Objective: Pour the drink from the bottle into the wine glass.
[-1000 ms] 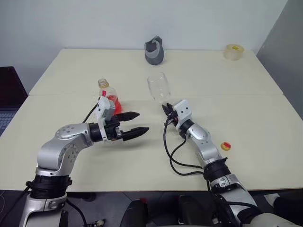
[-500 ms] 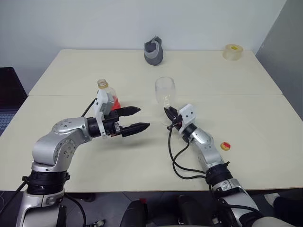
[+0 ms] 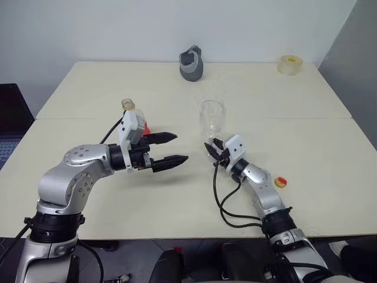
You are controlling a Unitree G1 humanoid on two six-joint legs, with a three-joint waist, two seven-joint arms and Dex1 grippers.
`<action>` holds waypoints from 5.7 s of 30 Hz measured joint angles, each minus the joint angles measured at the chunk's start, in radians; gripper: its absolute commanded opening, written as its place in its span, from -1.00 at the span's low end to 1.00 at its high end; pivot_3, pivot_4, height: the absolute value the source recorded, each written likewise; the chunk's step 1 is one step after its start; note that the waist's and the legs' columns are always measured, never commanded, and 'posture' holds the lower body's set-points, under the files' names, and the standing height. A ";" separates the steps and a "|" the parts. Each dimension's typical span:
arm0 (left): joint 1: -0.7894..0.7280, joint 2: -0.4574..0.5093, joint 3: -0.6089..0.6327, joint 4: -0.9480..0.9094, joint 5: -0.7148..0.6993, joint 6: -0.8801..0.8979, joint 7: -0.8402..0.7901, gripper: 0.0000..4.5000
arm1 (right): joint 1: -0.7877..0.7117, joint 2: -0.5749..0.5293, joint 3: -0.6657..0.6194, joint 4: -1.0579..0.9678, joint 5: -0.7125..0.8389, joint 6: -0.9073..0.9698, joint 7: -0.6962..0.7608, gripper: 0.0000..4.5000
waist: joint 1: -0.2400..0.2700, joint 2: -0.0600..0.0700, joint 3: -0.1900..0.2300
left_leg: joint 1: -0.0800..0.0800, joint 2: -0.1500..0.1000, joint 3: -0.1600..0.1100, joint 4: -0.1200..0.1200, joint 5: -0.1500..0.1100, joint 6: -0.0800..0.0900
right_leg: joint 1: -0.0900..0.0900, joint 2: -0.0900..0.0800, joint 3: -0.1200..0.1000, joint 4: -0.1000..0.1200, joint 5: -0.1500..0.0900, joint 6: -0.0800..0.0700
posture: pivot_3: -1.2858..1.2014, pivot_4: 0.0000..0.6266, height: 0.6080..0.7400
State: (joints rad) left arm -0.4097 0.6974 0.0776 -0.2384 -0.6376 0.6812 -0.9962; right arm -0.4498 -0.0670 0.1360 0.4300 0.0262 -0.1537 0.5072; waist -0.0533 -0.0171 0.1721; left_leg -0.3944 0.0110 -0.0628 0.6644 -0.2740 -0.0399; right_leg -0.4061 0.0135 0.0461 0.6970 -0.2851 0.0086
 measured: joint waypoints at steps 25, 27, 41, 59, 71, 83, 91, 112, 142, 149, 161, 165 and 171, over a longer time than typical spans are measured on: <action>0.235 -0.175 0.150 -0.145 0.149 -0.165 0.437 1.00 | 0.353 -0.371 -0.085 -0.891 0.305 0.594 0.157 0.99 | 0.021 0.000 0.000 | 0.000 0.000 -0.002 0.000 0.000 0.000 | 0.001 0.000 -0.001 -0.001 0.000 0.000 | 0.03 -0.52 1.00; 0.295 -0.230 0.152 -0.130 0.206 -0.216 0.505 1.00 | 0.354 -0.406 -0.092 -0.950 0.342 0.641 0.168 0.99 | 0.022 0.000 0.000 | 0.000 0.000 -0.002 0.000 0.000 0.000 | 0.002 0.000 -0.001 -0.001 0.000 0.000 | 0.03 -0.52 1.00; 0.185 -0.358 0.101 0.252 0.460 -0.476 0.701 1.00 | 0.319 -0.444 -0.079 -1.070 0.466 0.777 0.149 0.99 | 0.028 -0.003 -0.001 | -0.001 -0.001 -0.003 0.001 0.000 0.000 | 0.002 0.000 -0.003 -0.002 0.000 0.000 | 0.03 -0.52 1.00; -0.146 -0.348 0.085 0.780 0.505 -0.702 0.656 1.00 | 0.316 -0.445 -0.066 -1.101 0.466 0.778 0.116 0.99 | 0.027 -0.004 -0.002 | -0.002 -0.002 -0.004 0.001 0.000 0.000 | 0.002 0.000 -0.005 -0.002 0.000 0.000 | 0.03 -0.52 1.00; -0.233 -0.362 0.087 0.916 0.496 -0.753 0.632 0.17 | 0.289 -0.443 -0.066 -1.102 0.468 0.777 0.109 1.00 | 0.027 -0.004 -0.002 | -0.002 -0.002 -0.004 0.001 0.000 0.000 | 0.002 0.000 -0.005 -0.001 0.000 0.000 | 0.03 -0.52 1.00; -0.181 -0.362 0.064 0.676 0.448 -0.610 0.571 -0.60 | 0.302 -0.435 -0.105 -1.109 0.468 0.711 0.089 1.00 | 0.027 -0.004 -0.001 | -0.003 -0.002 -0.006 0.002 0.000 -0.001 | 0.001 0.000 -0.005 -0.001 0.000 0.000 | 0.03 -0.52 1.00; -0.407 -0.311 -0.105 0.684 0.614 -0.688 0.521 -0.60 | 0.245 -0.380 -0.112 -1.099 0.463 0.710 0.013 1.00 | 0.030 -0.007 0.000 | -0.004 -0.003 -0.006 0.002 0.001 -0.002 | 0.001 0.000 -0.006 -0.002 0.000 0.000 | 0.03 -0.52 1.00; -0.705 -0.197 -0.359 1.203 1.076 -1.374 0.699 -0.66 | 0.127 -0.277 -0.072 -1.003 0.379 0.732 -0.144 1.00 | 0.024 -0.007 0.001 | -0.004 -0.003 0.000 0.001 0.001 -0.001 | -0.001 0.000 -0.006 -0.001 0.000 0.000 | 0.03 -0.52 1.00; -0.893 -0.169 -0.567 1.358 1.439 -1.438 1.107 -0.66 | 0.096 -0.238 -0.056 -0.975 0.307 0.771 -0.186 1.00 | 0.024 -0.008 0.001 | -0.005 -0.003 0.005 0.001 0.001 -0.001 | -0.003 0.000 -0.006 0.000 0.000 0.000 | 0.03 -0.52 1.00; -0.904 -0.169 -0.584 1.385 1.452 -1.430 1.142 -0.66 | 0.129 -0.238 -0.049 -0.975 0.302 0.755 -0.181 1.00 | 0.024 -0.008 0.001 | -0.005 -0.002 0.006 0.001 0.001 -0.001 | -0.003 0.000 -0.005 0.000 0.000 0.000 | 0.03 -0.52 1.00; -0.927 -0.169 -0.594 1.414 1.467 -1.411 1.163 -0.66 | 0.161 -0.221 -0.033 -1.000 0.293 0.745 -0.182 1.00 | 0.024 -0.008 0.001 | -0.005 -0.003 0.006 0.001 0.001 -0.002 | -0.003 0.000 -0.005 0.000 0.000 0.000 | 0.03 -0.52 1.00; -0.929 -0.169 -0.602 1.421 1.470 -1.408 1.171 -0.66 | 0.163 -0.212 -0.033 -1.004 0.293 0.745 -0.183 1.00 | 0.024 -0.008 0.001 | -0.005 -0.003 0.006 0.001 0.001 -0.002 | -0.003 0.000 -0.005 0.000 0.000 0.000 | 0.03 -0.52 1.00; -0.934 -0.169 -0.608 1.427 1.474 -1.408 1.182 -0.66 | 0.170 -0.201 -0.033 -1.005 0.289 0.744 -0.183 1.00 | 0.024 -0.008 0.001 | -0.005 -0.003 0.006 0.001 0.001 -0.002 | -0.003 -0.001 -0.005 0.000 0.000 0.000 | 0.03 -0.52 1.00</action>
State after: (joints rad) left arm -1.3435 0.5281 -0.5305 1.1882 0.8366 -0.7267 0.1853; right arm -0.2802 -0.2682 0.1030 -0.5753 0.3149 0.5898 0.3239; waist -0.0294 -0.0249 0.1729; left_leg -0.3993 0.0083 -0.0570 0.6656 -0.2729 -0.0417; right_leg -0.4095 0.0130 0.0410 0.6975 -0.2853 0.0087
